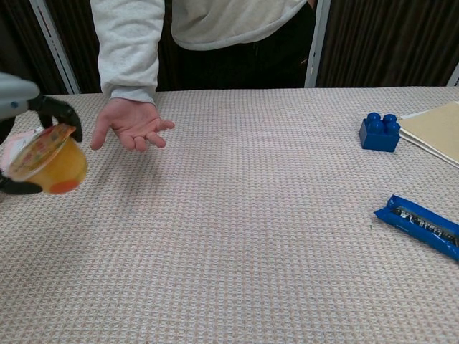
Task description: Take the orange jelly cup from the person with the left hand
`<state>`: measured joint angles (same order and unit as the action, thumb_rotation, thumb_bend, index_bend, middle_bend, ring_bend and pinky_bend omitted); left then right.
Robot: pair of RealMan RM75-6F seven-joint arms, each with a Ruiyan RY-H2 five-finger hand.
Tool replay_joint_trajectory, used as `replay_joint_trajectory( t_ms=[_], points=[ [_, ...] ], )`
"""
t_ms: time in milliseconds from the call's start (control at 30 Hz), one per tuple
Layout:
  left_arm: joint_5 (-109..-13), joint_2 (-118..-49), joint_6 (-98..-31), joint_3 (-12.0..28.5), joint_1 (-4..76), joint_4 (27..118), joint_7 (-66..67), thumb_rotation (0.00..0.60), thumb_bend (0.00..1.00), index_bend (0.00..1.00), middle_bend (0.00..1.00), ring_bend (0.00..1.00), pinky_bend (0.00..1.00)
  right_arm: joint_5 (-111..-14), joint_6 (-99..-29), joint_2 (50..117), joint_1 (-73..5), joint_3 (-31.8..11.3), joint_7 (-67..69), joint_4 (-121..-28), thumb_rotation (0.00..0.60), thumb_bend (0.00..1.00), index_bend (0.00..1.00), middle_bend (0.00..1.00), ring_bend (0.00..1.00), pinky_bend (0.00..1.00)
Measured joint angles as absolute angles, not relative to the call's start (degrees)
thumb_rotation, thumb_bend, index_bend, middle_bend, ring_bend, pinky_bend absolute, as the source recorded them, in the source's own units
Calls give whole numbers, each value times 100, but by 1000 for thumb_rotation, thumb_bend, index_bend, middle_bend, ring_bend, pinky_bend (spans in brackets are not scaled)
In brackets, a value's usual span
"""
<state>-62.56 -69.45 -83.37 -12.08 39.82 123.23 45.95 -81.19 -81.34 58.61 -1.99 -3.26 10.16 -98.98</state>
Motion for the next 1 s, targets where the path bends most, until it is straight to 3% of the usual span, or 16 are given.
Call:
replay_joint_trajectory(
  t_ms=[167,233,367,467,533,667,1000],
  points=[
    [-6576,-7109,-8192,-1479,3658,11681,4291,600,615,732,463,444,496,-8141,-8145,5887,-204,-327,960,-9903,600,74,146,0,0,0],
    [-6596,-7284,-8082,-1484,3588,11365,4247,600,595,669,364,395,445,-8136,-8147,5890,-204,-333,960,-9894,600,74,145,0,0,0],
    [-6500,-7796,-7761,-1388,3482,10721,4345,600,498,510,141,201,304,-8124,-8154,5885,-196,-340,989,-9874,600,73,145,0,0,0],
    [-6309,-8039,-7537,-1286,3443,10491,4497,600,403,305,7,23,169,-8140,-8164,5880,-189,-337,1000,-9869,600,74,145,0,0,0],
    [-6174,-8115,-7428,-1230,3432,10445,4593,600,363,175,0,0,96,-8147,-8163,5878,-187,-332,1008,-9865,600,74,145,0,0,0],
    [-6091,-8174,-7330,-1110,3398,10446,4707,600,304,20,0,0,2,-8152,-8163,5875,-185,-332,1010,-9864,600,74,145,0,0,0],
    [-6919,-7588,-7914,-1089,3015,11047,3964,600,266,0,0,0,0,-8155,-8170,5883,-181,-334,987,-9866,600,74,143,0,0,0]
  ],
)
